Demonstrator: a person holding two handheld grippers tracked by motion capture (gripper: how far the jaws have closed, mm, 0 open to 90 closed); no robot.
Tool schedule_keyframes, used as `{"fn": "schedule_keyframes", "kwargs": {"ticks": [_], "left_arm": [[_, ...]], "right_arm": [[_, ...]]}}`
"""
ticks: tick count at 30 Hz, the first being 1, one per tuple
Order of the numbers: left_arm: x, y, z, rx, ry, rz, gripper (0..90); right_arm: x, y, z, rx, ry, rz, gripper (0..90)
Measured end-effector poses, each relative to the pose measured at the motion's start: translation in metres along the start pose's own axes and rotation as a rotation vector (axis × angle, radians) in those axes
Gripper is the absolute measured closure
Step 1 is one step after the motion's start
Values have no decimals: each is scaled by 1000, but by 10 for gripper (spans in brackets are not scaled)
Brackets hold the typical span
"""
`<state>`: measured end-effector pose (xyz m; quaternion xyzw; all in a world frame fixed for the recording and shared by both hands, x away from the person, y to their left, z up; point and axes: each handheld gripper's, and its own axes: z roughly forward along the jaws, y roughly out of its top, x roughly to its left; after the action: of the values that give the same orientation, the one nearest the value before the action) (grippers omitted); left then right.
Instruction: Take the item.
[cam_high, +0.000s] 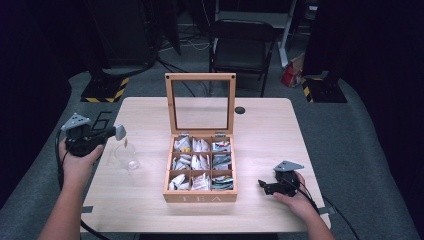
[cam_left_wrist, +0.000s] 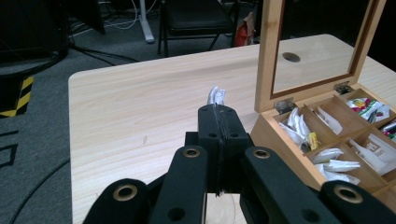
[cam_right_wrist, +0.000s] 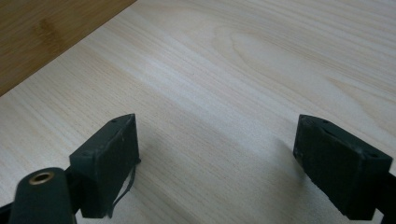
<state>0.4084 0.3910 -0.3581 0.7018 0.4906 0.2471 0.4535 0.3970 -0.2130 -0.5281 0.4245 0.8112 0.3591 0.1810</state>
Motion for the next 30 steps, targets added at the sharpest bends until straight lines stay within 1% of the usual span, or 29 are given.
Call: {"fn": "schedule_keyframes", "kwargs": {"ticks": [4,5,13,17,19,30], "left_arm": [[2,-4,2,3,8,-5,899],[3,-5,2,11,5,-9,899],[5,-19,6,25,12,-20,899],[5,-27,9,32,10,-33,899],[5,-31,10,44,7,-38,899],[6,-50,21,61,4,-62,899]], "right_arm": [[0,0,0,0,0,-1,136],[0,0,0,0,0,-1,136],[0,0,0,0,0,0,136],[0,0,0,0,1,1,136],[0,0,0,0,0,0,136],[0,0,0,0,1,1,136]]}}
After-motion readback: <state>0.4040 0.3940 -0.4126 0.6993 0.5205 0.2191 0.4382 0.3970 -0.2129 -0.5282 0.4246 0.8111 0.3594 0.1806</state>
